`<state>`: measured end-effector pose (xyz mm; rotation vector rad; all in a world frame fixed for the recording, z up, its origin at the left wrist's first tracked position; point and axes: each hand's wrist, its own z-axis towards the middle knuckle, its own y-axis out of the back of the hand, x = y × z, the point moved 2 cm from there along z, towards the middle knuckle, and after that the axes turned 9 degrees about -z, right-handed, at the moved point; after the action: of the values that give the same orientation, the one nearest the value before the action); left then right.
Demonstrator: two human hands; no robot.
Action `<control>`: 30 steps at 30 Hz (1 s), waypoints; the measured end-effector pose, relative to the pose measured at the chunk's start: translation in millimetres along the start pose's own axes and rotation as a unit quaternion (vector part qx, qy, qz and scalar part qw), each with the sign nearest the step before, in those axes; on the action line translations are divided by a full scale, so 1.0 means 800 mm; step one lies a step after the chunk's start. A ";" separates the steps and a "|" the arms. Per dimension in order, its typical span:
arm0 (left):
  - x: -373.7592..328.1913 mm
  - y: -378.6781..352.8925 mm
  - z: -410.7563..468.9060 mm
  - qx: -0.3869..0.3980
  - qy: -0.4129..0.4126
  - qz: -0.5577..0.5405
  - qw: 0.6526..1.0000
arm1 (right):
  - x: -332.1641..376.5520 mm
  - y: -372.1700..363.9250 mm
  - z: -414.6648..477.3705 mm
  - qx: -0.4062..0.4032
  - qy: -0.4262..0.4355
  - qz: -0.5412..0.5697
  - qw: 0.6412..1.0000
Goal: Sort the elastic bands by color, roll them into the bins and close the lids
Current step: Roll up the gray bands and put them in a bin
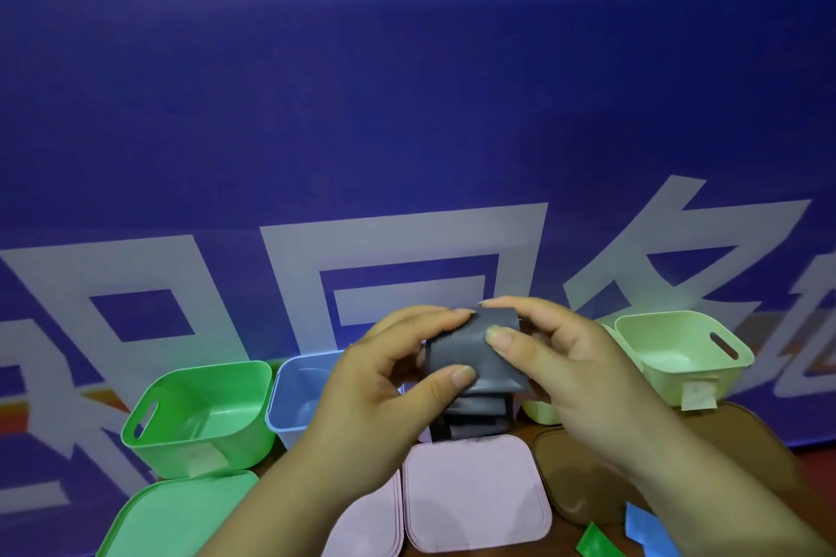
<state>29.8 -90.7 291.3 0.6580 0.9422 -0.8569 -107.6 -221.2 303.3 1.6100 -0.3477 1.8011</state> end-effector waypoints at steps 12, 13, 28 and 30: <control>-0.003 -0.005 -0.006 -0.044 0.078 -0.058 0.994 | -0.006 -0.008 -0.010 -0.001 0.081 -0.005 0.997; -0.004 -0.005 -0.006 -0.047 0.083 -0.062 0.994 | -0.006 -0.009 -0.011 -0.002 0.082 -0.011 0.997; -0.012 -0.001 -0.014 -0.001 0.083 -0.046 0.995 | -0.014 -0.019 -0.018 -0.046 0.030 0.035 0.998; -0.007 0.001 -0.016 0.005 0.060 -0.033 0.998 | -0.013 -0.020 -0.019 -0.052 0.017 0.040 0.998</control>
<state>23.8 -78.4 290.4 0.6962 1.0725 -0.8894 -108.9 -203.4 286.4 1.5108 -0.4881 1.8362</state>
